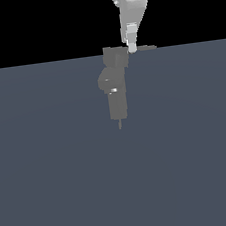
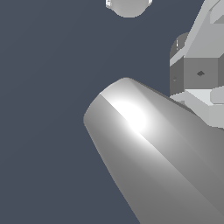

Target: Turn on the faucet by rotating a designated handle.

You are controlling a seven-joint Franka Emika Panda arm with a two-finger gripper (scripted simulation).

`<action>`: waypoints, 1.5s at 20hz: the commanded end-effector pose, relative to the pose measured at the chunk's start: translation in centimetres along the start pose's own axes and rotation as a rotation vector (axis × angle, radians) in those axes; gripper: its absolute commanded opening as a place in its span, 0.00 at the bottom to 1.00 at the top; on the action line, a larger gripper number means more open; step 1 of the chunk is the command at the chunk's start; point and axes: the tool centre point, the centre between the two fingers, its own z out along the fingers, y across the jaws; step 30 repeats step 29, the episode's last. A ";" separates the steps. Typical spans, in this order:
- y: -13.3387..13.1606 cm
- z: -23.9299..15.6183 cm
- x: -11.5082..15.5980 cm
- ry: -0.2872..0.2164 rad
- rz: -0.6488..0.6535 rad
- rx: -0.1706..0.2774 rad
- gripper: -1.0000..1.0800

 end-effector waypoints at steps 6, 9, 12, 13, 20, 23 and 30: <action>-1.8 -0.1 2.1 0.000 0.009 0.010 0.00; -2.4 -0.1 2.8 0.000 0.011 0.011 0.00; -2.9 -0.2 3.5 0.000 0.013 0.011 0.00; -3.1 -0.2 3.7 0.000 0.014 0.011 0.00; -4.3 -0.2 5.4 -0.001 0.019 0.013 0.00; -4.8 -0.2 6.0 -0.001 0.021 0.013 0.00; -5.7 -0.3 7.2 -0.002 0.025 0.014 0.00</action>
